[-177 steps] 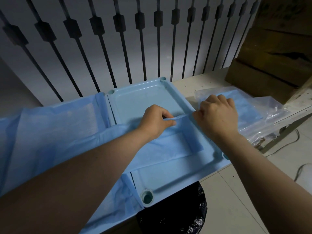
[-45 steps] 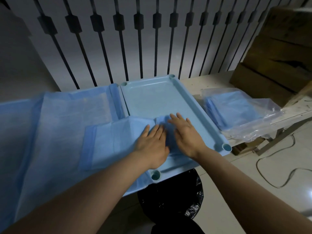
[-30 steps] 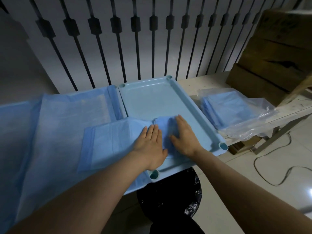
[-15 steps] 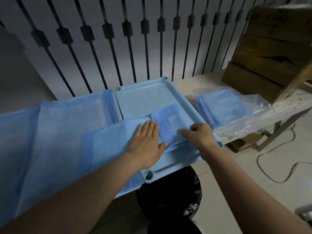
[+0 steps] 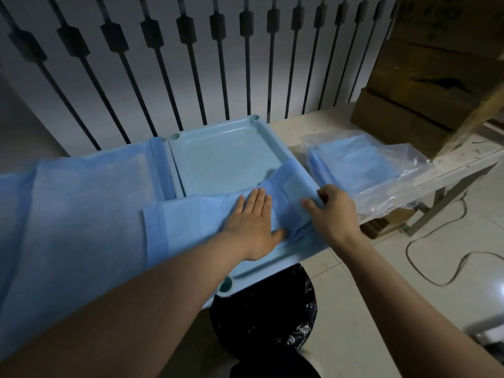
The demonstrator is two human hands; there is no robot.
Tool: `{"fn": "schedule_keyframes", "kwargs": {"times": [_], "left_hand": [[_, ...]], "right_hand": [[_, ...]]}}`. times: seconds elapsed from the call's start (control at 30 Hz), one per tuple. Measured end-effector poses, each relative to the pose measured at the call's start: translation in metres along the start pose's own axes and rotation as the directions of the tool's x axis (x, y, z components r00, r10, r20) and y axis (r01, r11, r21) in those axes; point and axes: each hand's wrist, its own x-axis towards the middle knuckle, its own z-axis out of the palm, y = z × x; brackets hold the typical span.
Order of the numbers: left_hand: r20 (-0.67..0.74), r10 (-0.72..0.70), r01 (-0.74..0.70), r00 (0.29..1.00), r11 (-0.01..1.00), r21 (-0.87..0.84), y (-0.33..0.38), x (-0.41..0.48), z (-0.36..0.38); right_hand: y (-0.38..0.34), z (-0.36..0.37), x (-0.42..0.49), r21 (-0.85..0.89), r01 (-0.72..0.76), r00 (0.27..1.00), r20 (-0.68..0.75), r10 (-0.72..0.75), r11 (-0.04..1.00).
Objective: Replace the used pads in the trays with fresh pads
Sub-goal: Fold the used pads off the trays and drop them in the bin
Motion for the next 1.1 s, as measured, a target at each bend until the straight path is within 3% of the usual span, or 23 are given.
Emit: {"fn": "schedule_keyframes", "kwargs": {"times": [0.13, 0.3, 0.4, 0.5, 0.63, 0.7, 0.77, 0.87, 0.93, 1.0, 1.1], "left_hand": [[-0.01, 0.006, -0.007, 1.0, 0.999, -0.039, 0.0, 0.004, -0.004], [-0.018, 0.04, -0.044, 0.999, 0.964, -0.262, -0.016, 0.003, -0.013], [-0.157, -0.176, 0.067, 0.972, 0.845, -0.53, -0.035, -0.014, -0.029], [-0.276, -0.461, 0.195, 0.843, 0.742, -0.641, -0.057, -0.031, -0.032], [-0.186, -0.427, 0.164, 0.885, 0.659, -0.734, -0.056, -0.041, -0.024], [-0.193, -0.375, 0.142, 0.907, 0.702, -0.697, -0.055, -0.039, -0.019], [-0.237, -0.292, 0.106, 0.927, 0.808, -0.58, -0.053, -0.04, -0.016], [-0.296, -0.186, 0.128, 0.937, 0.971, -0.204, -0.049, -0.048, -0.012], [-0.282, -0.128, 0.135, 0.951, 0.991, 0.004, -0.046, -0.052, -0.006], [-0.205, -0.134, 0.154, 0.97, 0.984, 0.085, -0.044, -0.054, -0.001], [-0.153, -0.157, 0.184, 0.976, 0.967, 0.178, -0.045, -0.052, -0.001]], "right_hand": [[-0.015, 0.006, -0.011, 0.026, 0.111, 0.994, 0.012, -0.112, 0.993], [-0.032, 0.026, -0.03, 0.073, 0.223, 0.952, 0.2, -0.233, 0.972], [-0.036, 0.037, -0.039, 0.034, 0.276, 0.914, 0.3, -0.273, 0.961], [-0.034, 0.052, -0.047, -0.082, 0.385, 0.853, 0.412, -0.32, 0.919], [-0.027, 0.067, -0.054, -0.199, 0.502, 0.775, 0.536, -0.336, 0.841], [-0.027, 0.064, -0.052, -0.158, 0.468, 0.782, 0.532, -0.325, 0.869], [-0.028, 0.059, -0.046, -0.058, 0.417, 0.817, 0.46, -0.347, 0.907], [-0.029, 0.06, -0.032, -0.1, 0.465, 0.831, 0.392, -0.395, 0.879], [-0.029, 0.068, -0.024, -0.183, 0.542, 0.781, 0.471, -0.41, 0.82], [-0.028, 0.081, -0.019, -0.232, 0.615, 0.722, 0.549, -0.421, 0.754], [-0.026, 0.093, -0.013, -0.342, 0.619, 0.728, 0.589, -0.352, 0.707]]}}
